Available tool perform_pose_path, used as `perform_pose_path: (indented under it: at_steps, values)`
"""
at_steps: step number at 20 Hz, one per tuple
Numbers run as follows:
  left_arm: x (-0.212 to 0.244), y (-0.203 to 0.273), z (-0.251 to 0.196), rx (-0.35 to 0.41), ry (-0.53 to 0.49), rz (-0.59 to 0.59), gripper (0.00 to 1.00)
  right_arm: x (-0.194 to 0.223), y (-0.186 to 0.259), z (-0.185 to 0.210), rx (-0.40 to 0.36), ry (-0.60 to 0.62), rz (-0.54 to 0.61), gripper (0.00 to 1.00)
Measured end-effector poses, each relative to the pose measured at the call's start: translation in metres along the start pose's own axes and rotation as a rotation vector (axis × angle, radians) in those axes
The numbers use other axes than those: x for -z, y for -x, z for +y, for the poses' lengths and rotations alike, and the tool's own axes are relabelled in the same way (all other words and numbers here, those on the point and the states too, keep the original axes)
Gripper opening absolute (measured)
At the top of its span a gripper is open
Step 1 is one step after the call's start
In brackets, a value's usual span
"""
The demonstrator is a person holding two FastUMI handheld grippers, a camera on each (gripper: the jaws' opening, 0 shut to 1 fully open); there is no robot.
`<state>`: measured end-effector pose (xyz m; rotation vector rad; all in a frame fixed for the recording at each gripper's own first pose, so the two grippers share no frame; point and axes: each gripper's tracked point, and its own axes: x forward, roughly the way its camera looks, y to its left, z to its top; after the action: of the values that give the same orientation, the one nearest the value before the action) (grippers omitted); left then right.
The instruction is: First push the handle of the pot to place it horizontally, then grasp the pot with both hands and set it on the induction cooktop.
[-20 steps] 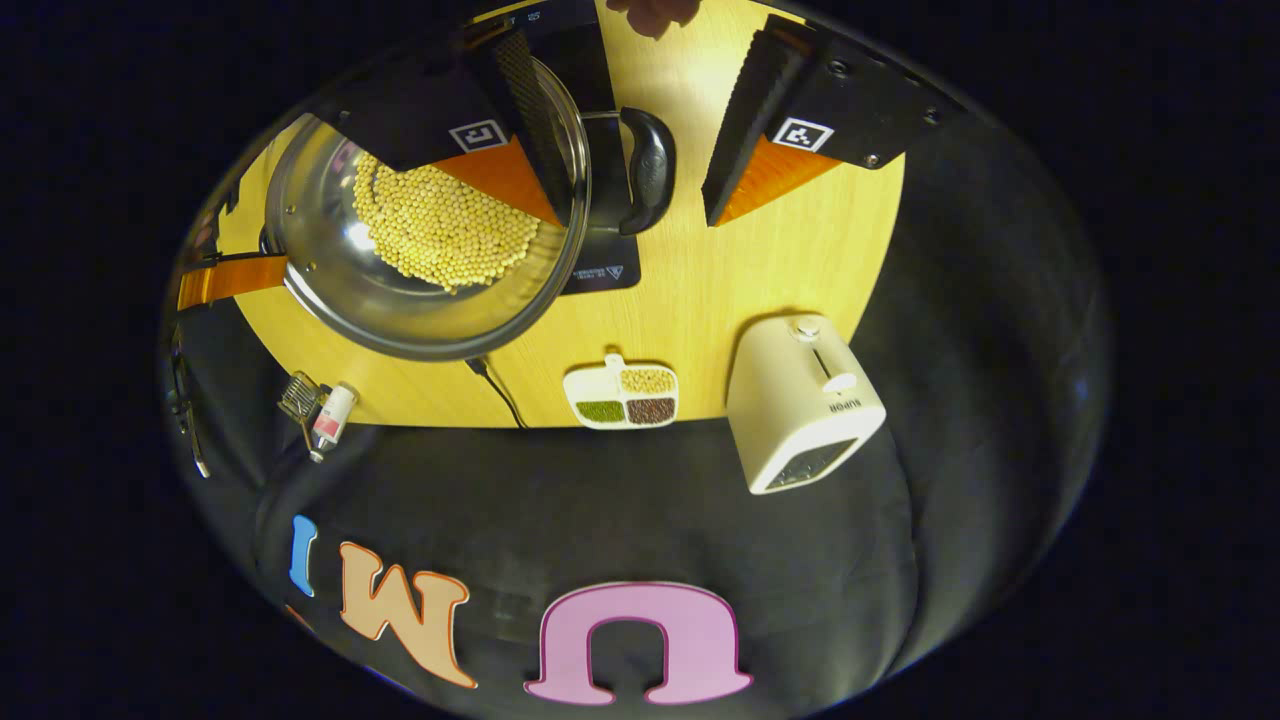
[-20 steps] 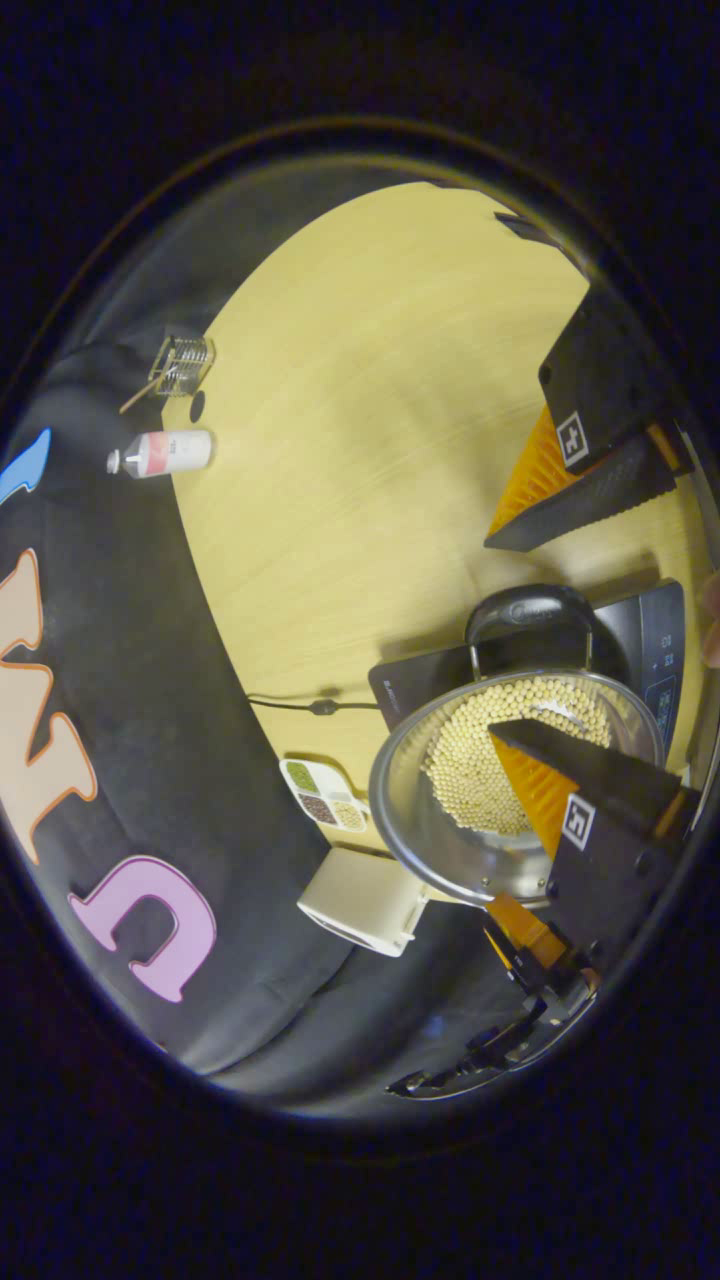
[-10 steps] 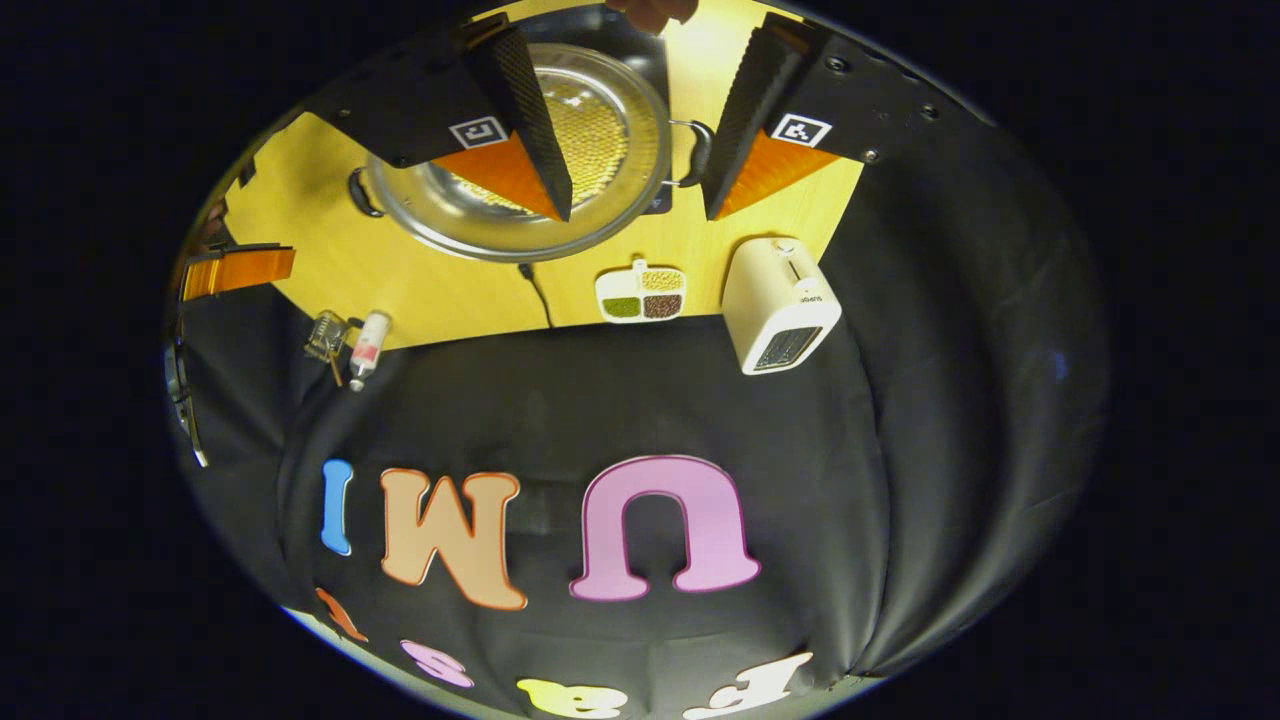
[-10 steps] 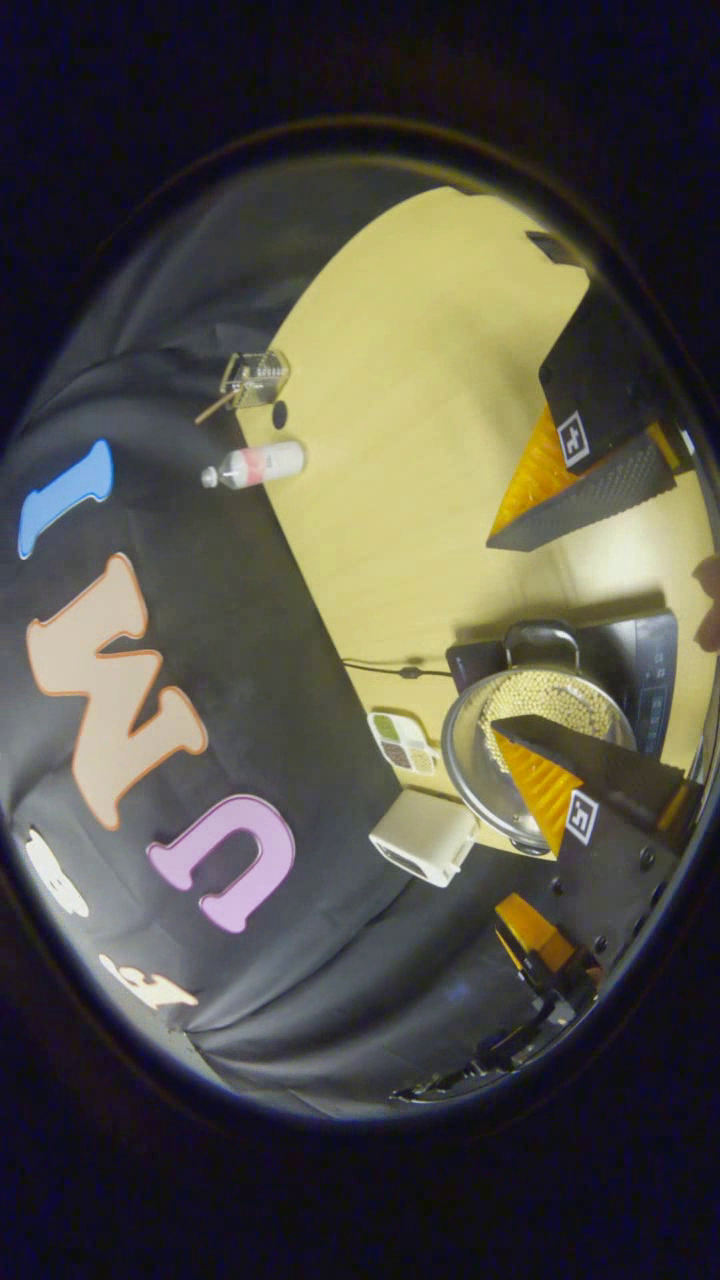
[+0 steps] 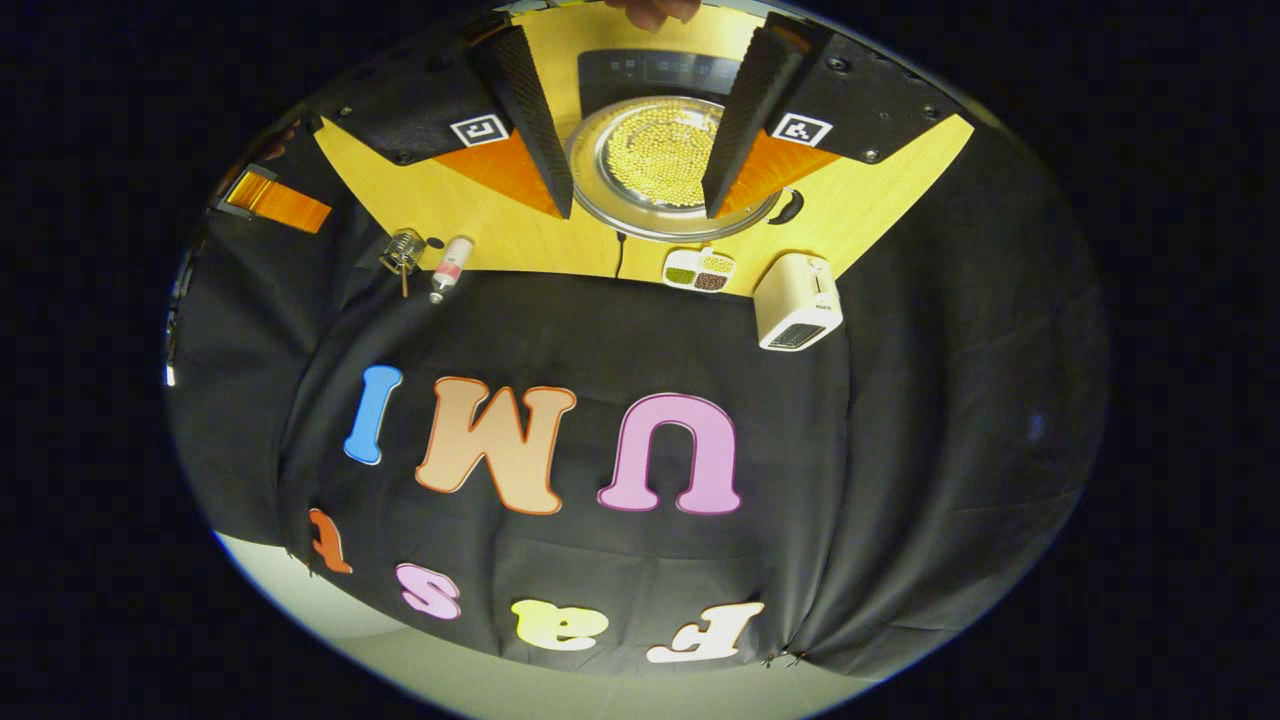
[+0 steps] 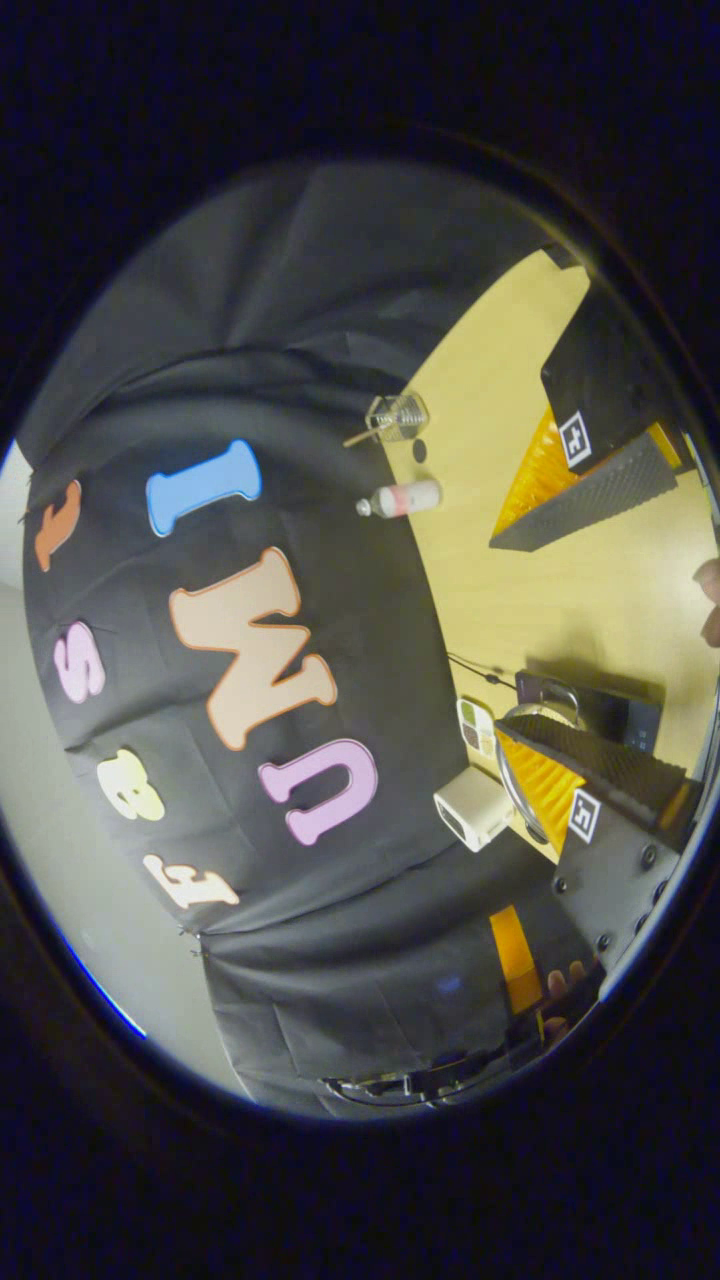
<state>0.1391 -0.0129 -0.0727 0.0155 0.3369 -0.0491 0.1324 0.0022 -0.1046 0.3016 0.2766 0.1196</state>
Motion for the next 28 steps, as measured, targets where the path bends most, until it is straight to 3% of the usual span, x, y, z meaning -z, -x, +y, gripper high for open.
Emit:
perform_pose_path:
  at_steps: [4,8,11,14,15,18,19,20,21,28]
  values:
    - [-0.024,0.032,-0.049,0.054,-0.073,-0.083,0.8,-0.023,0.042,-0.024,0.026,0.014,-0.088,0.91]
    - [-0.052,0.058,-0.101,0.156,-0.127,-0.182,0.8,-0.047,0.074,-0.034,0.063,0.006,-0.166,0.91]
    - [-0.044,0.076,-0.117,0.238,-0.129,-0.19,0.8,-0.057,0.092,-0.031,0.087,0.047,-0.22,0.91]
    - [-0.041,0.093,-0.09,0.217,-0.129,-0.185,0.8,-0.05,0.114,-0.017,0.096,0.124,-0.227,0.91]
    - [-0.046,0.098,-0.084,0.209,-0.126,-0.204,0.8,-0.056,0.119,-0.014,0.101,0.154,-0.26,0.99]
    - [-0.043,0.11,-0.073,0.214,-0.148,-0.223,0.83,-0.05,0.134,-0.007,0.125,0.198,-0.28,0.99]
    - [-0.039,0.112,-0.073,0.226,-0.151,-0.225,0.79,-0.049,0.137,-0.007,0.134,0.203,-0.279,0.99]
    - [-0.037,0.111,-0.074,0.237,-0.147,-0.226,0.83,-0.052,0.14,-0.008,0.141,0.207,-0.287,0.99]
    - [-0.035,0.111,-0.072,0.235,-0.145,-0.221,0.83,-0.056,0.143,-0.009,0.148,0.205,-0.291,0.91]
    - [-0.045,0.123,-0.077,0.193,-0.139,-0.276,0.8,-0.085,0.146,-0.021,0.145,0.172,-0.336,0.92]
